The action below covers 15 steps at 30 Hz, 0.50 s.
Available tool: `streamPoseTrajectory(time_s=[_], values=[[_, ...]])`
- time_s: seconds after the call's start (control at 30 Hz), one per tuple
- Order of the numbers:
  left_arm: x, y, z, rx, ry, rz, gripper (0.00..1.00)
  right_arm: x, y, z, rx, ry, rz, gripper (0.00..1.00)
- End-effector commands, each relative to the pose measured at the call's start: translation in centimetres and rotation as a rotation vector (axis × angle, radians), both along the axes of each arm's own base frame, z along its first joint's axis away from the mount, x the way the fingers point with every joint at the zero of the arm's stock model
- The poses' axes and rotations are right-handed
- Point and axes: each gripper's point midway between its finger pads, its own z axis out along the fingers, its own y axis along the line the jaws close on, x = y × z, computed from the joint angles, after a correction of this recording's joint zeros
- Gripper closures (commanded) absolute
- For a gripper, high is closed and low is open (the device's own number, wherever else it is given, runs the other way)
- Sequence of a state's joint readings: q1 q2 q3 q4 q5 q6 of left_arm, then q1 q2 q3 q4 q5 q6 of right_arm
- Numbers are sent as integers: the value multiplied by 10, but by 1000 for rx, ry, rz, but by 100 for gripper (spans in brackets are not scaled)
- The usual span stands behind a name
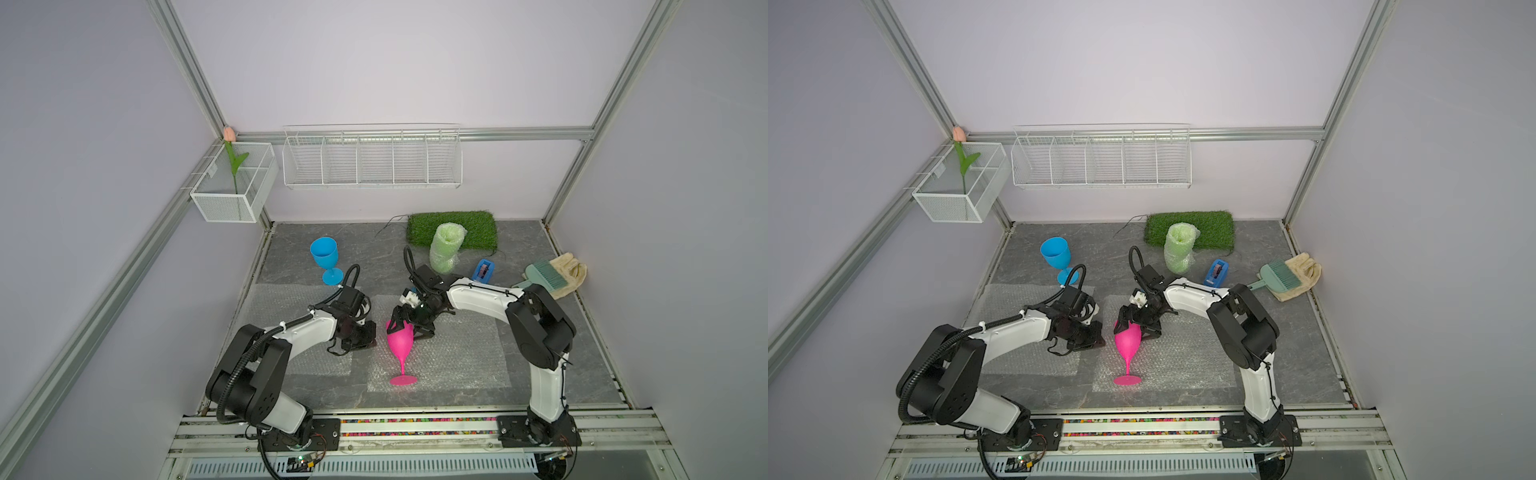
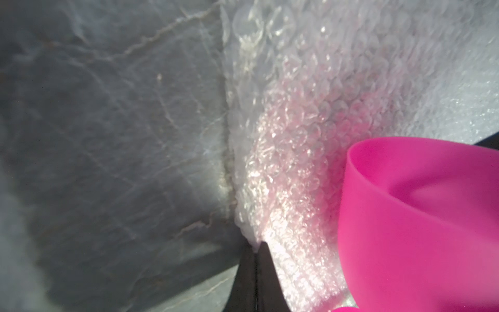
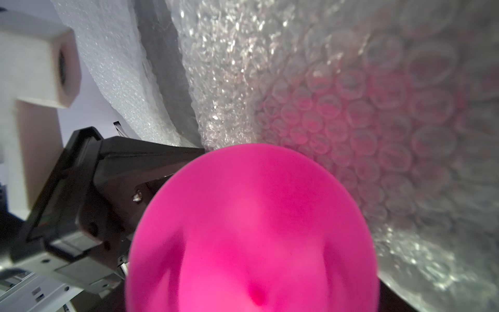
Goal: Wrap wine glasses in bubble wrap
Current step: Place the wine glass on the bubble wrap, then wrap the wine glass in bubble wrap.
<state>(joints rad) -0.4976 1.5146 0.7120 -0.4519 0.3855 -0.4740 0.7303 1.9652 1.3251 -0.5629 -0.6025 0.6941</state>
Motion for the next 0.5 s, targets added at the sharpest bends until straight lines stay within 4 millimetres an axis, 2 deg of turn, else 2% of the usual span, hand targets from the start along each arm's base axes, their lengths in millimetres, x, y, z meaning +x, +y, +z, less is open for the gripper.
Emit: streamPoseTrajectory(time_s=[0.0,0.2,0.47], values=[[-3,6,1,27,-4,4,100,2,-9,19,-37,-61,-5,11],[-3,6,7,21,-13,4,100,0,-11,38,-21,-84,-10,11],[0,3,33,-11,-54,11,100,-2,-25,54,-55,-138,-17,11]])
